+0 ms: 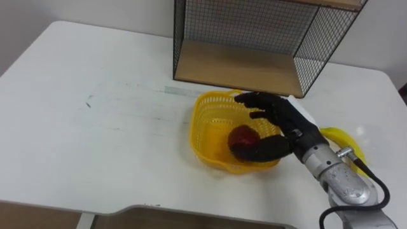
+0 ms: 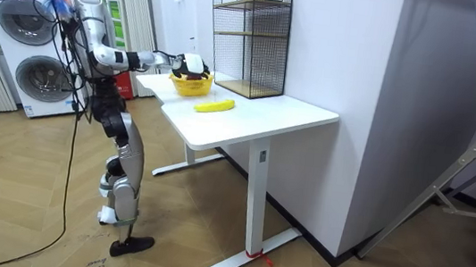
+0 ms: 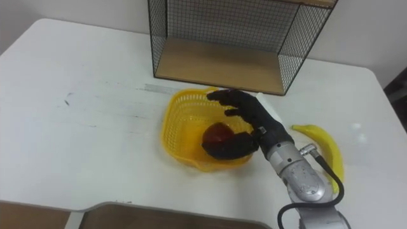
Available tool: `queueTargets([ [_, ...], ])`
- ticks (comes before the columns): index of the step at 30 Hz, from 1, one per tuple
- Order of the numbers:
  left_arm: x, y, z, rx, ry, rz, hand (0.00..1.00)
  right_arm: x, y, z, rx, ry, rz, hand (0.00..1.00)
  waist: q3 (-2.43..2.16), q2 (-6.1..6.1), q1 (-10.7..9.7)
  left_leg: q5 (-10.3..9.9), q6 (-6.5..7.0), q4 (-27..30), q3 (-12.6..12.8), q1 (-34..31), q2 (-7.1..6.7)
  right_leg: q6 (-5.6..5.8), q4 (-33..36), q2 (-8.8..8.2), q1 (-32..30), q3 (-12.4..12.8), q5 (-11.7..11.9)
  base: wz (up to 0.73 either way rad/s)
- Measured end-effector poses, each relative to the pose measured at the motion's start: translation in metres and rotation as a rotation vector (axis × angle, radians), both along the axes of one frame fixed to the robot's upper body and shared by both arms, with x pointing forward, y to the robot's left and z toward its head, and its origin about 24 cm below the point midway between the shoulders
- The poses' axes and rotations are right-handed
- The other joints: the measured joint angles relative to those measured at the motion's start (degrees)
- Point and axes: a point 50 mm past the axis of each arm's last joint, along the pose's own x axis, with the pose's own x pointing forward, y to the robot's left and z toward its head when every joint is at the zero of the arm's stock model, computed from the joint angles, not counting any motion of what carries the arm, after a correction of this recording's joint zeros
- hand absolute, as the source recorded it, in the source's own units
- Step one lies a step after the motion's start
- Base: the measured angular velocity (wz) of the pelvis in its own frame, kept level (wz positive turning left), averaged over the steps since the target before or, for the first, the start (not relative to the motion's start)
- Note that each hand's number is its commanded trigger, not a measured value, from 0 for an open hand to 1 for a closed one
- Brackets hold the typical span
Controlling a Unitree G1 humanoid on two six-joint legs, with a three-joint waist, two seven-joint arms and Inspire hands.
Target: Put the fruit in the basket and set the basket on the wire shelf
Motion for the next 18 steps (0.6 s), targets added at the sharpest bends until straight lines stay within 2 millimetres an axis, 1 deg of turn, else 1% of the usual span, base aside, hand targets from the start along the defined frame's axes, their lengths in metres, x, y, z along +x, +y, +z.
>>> queueTargets([
  [4, 0.0007, 0.0003, 0.0006, 0.002, -0.006, -0.002, 0.0, 0.0, -0.0001, 0.0, 0.0, 0.0, -0.001, 0.0, -0.13, 0.0, 0.0, 0.0, 0.0, 0.09, -0.2, -0.13, 0.0, -0.01, 0.0, 0.0, 0.0, -0.16, 0.01, 0.01],
  [6, 0.0, 0.0003, 0.0005, 0.002, -0.004, -0.001, 0.0, 0.0, -0.0001, 0.0, 0.0, 0.0, -0.001, 0.0, -0.46, 0.07, -0.04, 0.0, 0.0, 0.1, -0.18, -0.1, 0.0, -0.02, 0.0, 0.0, 0.01, -0.14, 0.01, 0.0],
  [8, -0.0011, 0.0003, 0.0005, 0.002, -0.002, 0.0, 0.0, 0.0, -0.0001, 0.0, 0.0, -0.001, -0.002, 0.0, -0.58, 0.11, -0.05, 0.0, 0.0, 0.11, -0.18, 0.05, 0.0, -0.02, 0.0, 0.0, 0.17, -0.14, 0.02, 0.0],
  [16, -0.0023, 0.0003, 0.0006, 0.002, 0.0, 0.001, 0.0, 0.0002, -0.0006, 0.0001, 0.0, -0.004, -0.011, 0.0, -0.56, 0.11, -0.07, 0.0, 0.0, 0.49, -0.3, 0.11, 0.01, -0.07, -0.02, -0.01, 0.49, -0.26, 0.05, 0.0],
  [18, 0.0001, 0.0003, 0.0008, 0.002, -0.007, -0.001, 0.0, 0.0001, -0.001, -0.0012, 0.0, 0.001, -0.014, 0.0, -0.54, 0.12, -0.06, 0.0, 0.0, 0.57, -0.3, 0.11, 0.01, -0.07, -0.02, -0.01, 0.55, -0.29, 0.13, 0.0],
])
